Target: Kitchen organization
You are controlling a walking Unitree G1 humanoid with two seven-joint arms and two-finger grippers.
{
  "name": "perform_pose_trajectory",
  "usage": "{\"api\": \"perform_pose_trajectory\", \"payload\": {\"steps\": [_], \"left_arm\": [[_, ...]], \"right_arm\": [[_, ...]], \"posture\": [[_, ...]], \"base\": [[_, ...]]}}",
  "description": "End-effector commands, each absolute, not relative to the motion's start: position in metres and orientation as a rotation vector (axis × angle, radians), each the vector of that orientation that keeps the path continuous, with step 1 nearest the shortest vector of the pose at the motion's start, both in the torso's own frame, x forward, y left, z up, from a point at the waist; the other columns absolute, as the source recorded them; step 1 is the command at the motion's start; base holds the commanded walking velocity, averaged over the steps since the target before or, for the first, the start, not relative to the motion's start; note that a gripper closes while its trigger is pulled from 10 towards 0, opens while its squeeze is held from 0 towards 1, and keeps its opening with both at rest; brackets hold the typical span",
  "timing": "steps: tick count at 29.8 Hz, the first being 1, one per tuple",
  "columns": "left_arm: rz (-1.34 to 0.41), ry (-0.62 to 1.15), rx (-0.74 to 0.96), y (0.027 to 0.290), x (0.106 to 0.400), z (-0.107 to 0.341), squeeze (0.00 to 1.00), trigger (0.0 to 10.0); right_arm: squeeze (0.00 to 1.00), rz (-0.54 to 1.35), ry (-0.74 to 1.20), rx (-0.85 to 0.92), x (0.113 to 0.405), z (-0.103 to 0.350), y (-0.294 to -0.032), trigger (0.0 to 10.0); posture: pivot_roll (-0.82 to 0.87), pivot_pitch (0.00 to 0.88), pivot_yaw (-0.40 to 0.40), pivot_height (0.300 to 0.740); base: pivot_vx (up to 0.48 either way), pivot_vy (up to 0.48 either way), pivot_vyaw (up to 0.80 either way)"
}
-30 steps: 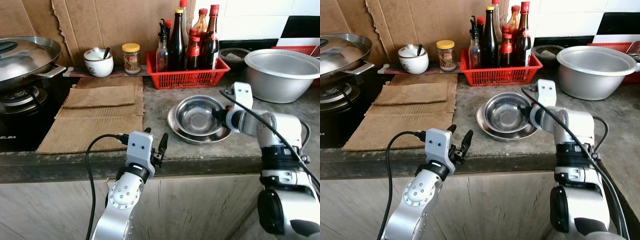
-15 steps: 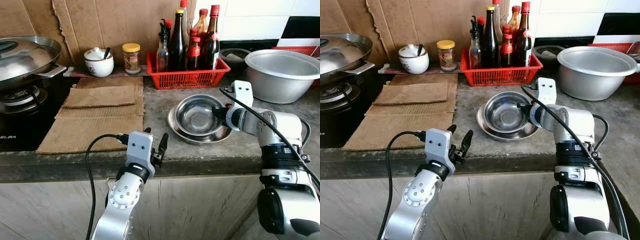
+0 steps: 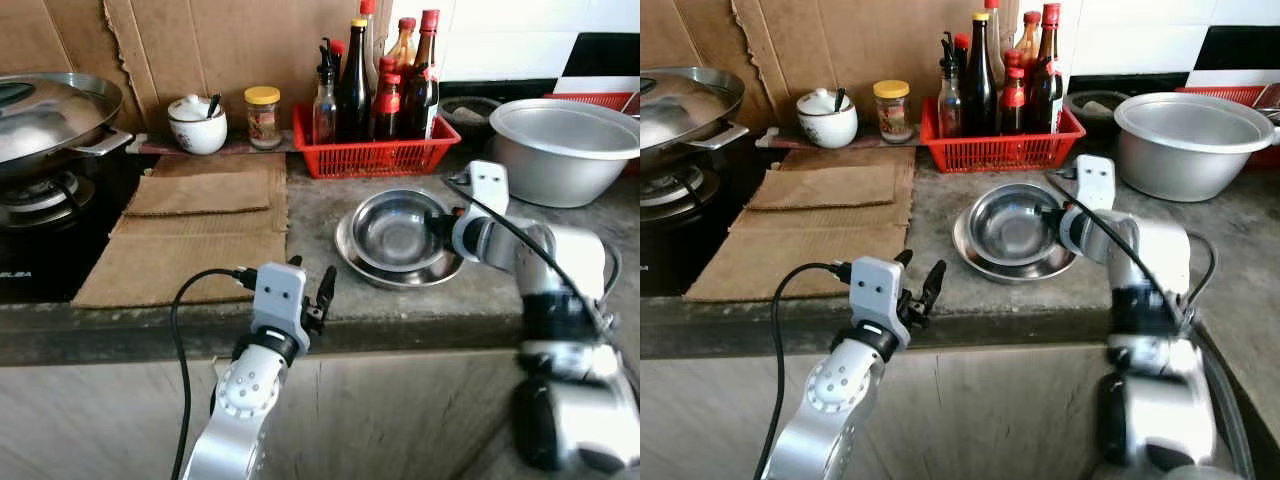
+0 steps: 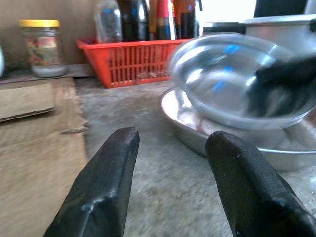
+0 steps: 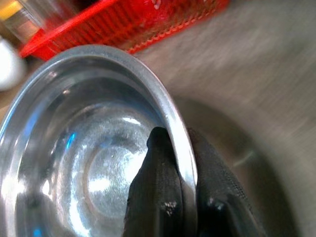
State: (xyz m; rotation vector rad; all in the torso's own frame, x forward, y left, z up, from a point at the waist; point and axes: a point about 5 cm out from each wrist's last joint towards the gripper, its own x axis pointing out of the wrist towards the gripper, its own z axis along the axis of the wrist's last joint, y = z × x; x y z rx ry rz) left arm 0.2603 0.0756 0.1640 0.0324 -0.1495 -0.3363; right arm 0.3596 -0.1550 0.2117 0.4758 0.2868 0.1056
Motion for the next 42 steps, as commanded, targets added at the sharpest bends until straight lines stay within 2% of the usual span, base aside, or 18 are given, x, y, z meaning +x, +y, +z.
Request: {"api": "perform_pose_trajectory", "payload": {"steps": [1, 12, 17, 21, 25, 33, 42], "left_arm": [[-0.337, -0.147, 0.034, 0.075, 0.261, 0.165, 0.00, 10.0], [-0.334, -0.147, 0.032, 0.075, 0.261, 0.165, 0.00, 10.0], [-0.326, -0.158, 0.029, 0.076, 0.261, 0.168, 0.00, 10.0], [-0.328, -0.178, 0.020, 0.075, 0.261, 0.173, 0.00, 10.0], [-0.331, -0.193, 0.010, 0.074, 0.261, 0.178, 0.00, 10.0], [-0.342, -0.217, 0.022, 0.074, 0.264, 0.182, 0.00, 10.0], [-0.375, -0.240, 0.085, 0.070, 0.266, 0.183, 0.00, 10.0]], "right_arm": [[0.00, 0.075, 0.193, 0.511, 0.359, 0.229, -0.165, 0.0], [0.00, 0.051, 0.127, 0.521, 0.354, 0.236, -0.163, 0.0], [0.00, 0.009, -0.064, 0.335, 0.346, 0.259, -0.171, 0.0], [0.00, -0.078, -0.264, 0.057, 0.329, 0.277, -0.173, 0.0], [0.00, -0.092, -0.322, -0.031, 0.315, 0.275, -0.170, 0.0], [0.00, -0.124, -0.342, -0.062, 0.297, 0.256, -0.168, 0.0], [0.00, -0.155, -0.367, -0.135, 0.290, 0.252, -0.164, 0.0]], "posture": [[0.03, 0.037, -0.027, 0.740], [0.02, 0.039, -0.027, 0.740], [0.03, 0.037, -0.028, 0.740], [0.02, 0.033, -0.029, 0.740], [0.02, 0.029, -0.026, 0.740], [0.01, 0.015, -0.013, 0.740], [0.00, 0.002, -0.005, 0.740]], "base": [[0.000, 0.000, 0.00], [0.000, 0.000, 0.00], [0.000, 0.000, 0.00], [0.000, 0.000, 0.00], [0.000, 0.000, 0.00], [0.000, 0.298, -0.80], [0.000, -0.094, -0.80]]}}
